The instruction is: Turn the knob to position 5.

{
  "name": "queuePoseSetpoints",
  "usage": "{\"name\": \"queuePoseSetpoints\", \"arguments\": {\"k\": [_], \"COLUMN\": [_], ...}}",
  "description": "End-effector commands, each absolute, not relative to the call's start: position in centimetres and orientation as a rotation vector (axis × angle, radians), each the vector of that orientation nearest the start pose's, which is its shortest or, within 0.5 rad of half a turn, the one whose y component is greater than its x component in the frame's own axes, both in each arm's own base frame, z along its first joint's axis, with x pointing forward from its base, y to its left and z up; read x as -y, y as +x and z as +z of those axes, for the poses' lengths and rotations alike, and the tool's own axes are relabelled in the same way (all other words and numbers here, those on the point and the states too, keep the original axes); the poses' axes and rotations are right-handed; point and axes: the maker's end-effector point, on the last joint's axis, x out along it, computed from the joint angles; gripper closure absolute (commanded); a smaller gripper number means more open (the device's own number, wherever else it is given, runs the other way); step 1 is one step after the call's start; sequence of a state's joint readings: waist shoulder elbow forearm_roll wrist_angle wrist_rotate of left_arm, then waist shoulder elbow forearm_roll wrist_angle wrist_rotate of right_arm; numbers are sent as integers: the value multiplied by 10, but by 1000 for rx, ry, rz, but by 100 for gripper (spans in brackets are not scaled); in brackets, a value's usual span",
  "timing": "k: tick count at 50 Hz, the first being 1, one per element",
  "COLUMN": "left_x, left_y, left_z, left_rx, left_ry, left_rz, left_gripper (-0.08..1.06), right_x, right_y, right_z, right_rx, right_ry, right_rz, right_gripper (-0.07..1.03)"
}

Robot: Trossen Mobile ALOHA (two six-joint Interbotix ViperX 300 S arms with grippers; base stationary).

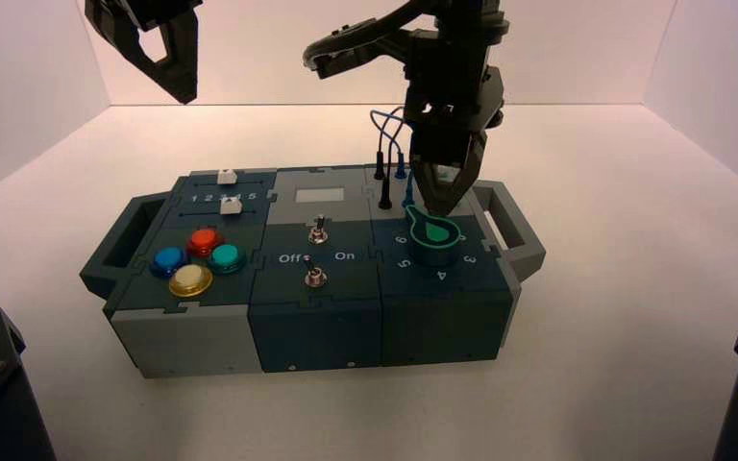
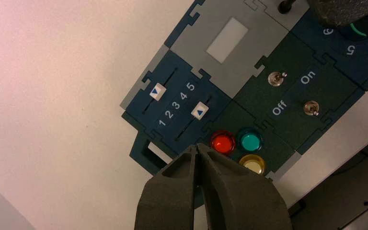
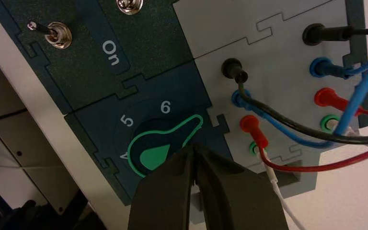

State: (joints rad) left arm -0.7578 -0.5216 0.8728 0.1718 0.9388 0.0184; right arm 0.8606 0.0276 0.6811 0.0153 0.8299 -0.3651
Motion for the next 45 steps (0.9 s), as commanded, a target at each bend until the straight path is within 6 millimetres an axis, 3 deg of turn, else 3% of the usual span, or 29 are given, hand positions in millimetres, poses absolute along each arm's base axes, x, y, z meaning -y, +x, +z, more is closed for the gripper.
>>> {"name": "queuePoseSetpoints", "arguments": {"k": [1,45], "left_x": [148,143], "left_y": [193,191], "left_z": [158,159], "left_rx": [-1108,-1123], "left_ry": [658,669], "left_rz": [-609,-597], "left_gripper": [101,101], "right_x": [-242,-257], "right_y": [199,187], "right_z": [65,68], "right_rx": [-1276,-1254], "right_ry": [-922,-934], "right_rz": [977,1022], "right_gripper": [98,98]}}
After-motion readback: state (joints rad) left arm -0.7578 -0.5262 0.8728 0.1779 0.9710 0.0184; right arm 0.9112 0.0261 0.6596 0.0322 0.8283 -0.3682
